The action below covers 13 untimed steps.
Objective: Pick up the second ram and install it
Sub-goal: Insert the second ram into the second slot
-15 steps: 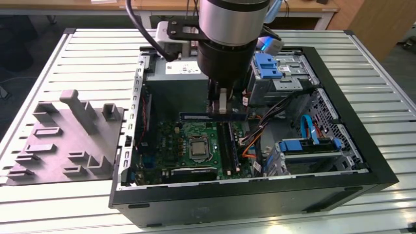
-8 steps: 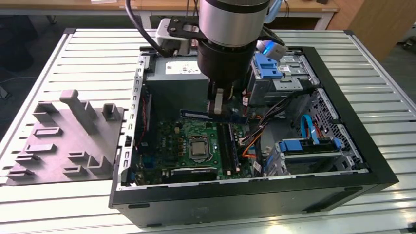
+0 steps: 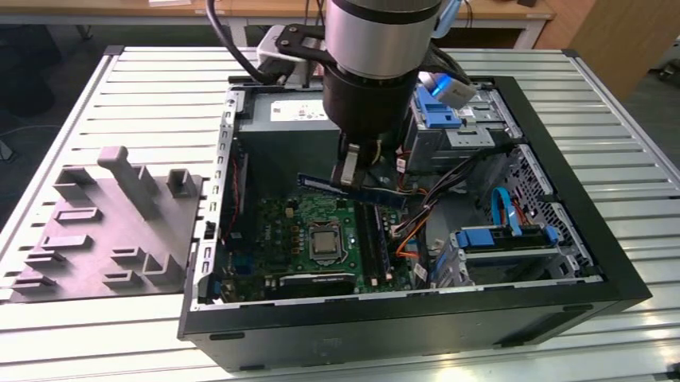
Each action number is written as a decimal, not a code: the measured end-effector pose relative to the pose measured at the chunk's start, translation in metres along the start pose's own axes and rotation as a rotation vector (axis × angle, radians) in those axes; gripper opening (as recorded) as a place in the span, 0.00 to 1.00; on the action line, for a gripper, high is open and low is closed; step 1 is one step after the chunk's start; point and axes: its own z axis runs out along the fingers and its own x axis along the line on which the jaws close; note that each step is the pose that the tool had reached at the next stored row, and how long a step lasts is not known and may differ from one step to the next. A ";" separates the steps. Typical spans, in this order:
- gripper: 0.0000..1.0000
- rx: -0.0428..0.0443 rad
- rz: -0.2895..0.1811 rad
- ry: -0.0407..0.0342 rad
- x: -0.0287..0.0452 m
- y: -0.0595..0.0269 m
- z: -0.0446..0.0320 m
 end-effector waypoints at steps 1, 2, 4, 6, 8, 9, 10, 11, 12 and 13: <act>0.11 0.0007 0.018 -0.0006 0.0000 0.0000 0.0002; 0.11 0.0012 0.035 -0.0013 0.0000 0.0000 0.0004; 0.11 0.0025 0.071 -0.0025 0.0000 0.0000 0.0007; 0.11 0.0038 0.109 -0.0039 0.0000 0.0000 0.0011; 0.11 0.0050 0.145 -0.0051 0.0000 0.0000 0.0015; 0.11 0.0056 0.163 -0.0058 0.0001 -0.0001 0.0017; 0.11 0.0062 0.181 -0.0064 0.0001 0.0000 0.0019; 0.11 0.0069 0.199 -0.0070 0.0001 -0.0001 0.0021; 0.11 0.0075 0.217 -0.0077 0.0001 -0.0001 0.0023; 0.11 0.0081 0.236 -0.0083 0.0001 -0.0001 0.0024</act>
